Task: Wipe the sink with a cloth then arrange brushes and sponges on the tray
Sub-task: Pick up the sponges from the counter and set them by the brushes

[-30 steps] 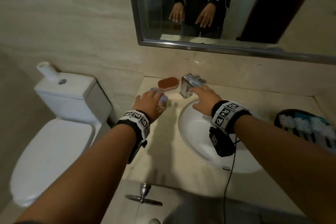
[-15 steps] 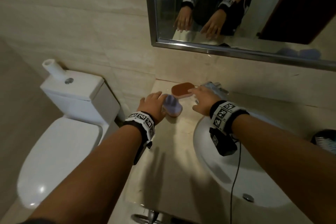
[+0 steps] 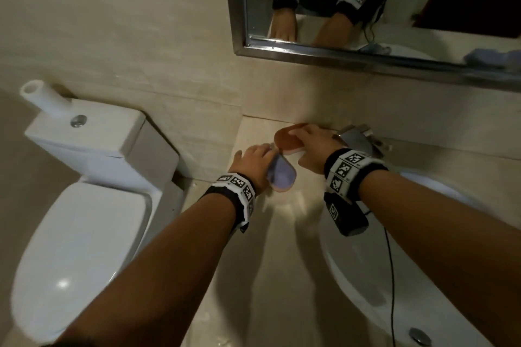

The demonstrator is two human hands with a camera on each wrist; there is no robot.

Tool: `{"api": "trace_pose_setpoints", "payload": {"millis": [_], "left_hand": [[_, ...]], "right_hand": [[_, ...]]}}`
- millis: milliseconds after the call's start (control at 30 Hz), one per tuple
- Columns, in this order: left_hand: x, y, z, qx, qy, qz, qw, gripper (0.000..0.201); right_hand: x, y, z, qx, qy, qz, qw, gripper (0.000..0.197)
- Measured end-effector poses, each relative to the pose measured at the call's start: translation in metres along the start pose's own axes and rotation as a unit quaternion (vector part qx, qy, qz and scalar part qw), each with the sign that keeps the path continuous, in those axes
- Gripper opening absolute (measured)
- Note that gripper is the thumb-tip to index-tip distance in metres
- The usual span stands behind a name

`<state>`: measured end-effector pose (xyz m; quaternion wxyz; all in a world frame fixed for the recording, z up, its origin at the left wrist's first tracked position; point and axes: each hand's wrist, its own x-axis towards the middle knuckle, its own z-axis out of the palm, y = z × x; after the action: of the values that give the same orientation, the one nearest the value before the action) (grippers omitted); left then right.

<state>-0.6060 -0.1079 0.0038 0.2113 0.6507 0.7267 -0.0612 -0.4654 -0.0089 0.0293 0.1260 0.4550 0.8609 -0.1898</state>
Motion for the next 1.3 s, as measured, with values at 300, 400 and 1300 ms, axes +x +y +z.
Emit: {"api": "trace_pose_setpoints", "payload": {"millis": [300, 400, 1300], "left_hand": [[0.033, -0.006, 0.024, 0.044, -0.02, 0.056, 0.997, 0.081], [0.04, -0.006, 0.028, 0.05, -0.008, 0.067, 0.996, 0.077], [0.02, -0.03, 0.04, 0.015, 0.056, 0.029, 0.998, 0.073]], "right_hand": [[0.037, 0.004, 0.018, -0.001, -0.013, -0.011, 1.0, 0.078], [0.048, 0.006, 0.023, -0.007, -0.028, -0.011, 1.0, 0.078], [0.05, 0.002, 0.028, -0.064, -0.019, -0.016, 0.998, 0.075]]}}
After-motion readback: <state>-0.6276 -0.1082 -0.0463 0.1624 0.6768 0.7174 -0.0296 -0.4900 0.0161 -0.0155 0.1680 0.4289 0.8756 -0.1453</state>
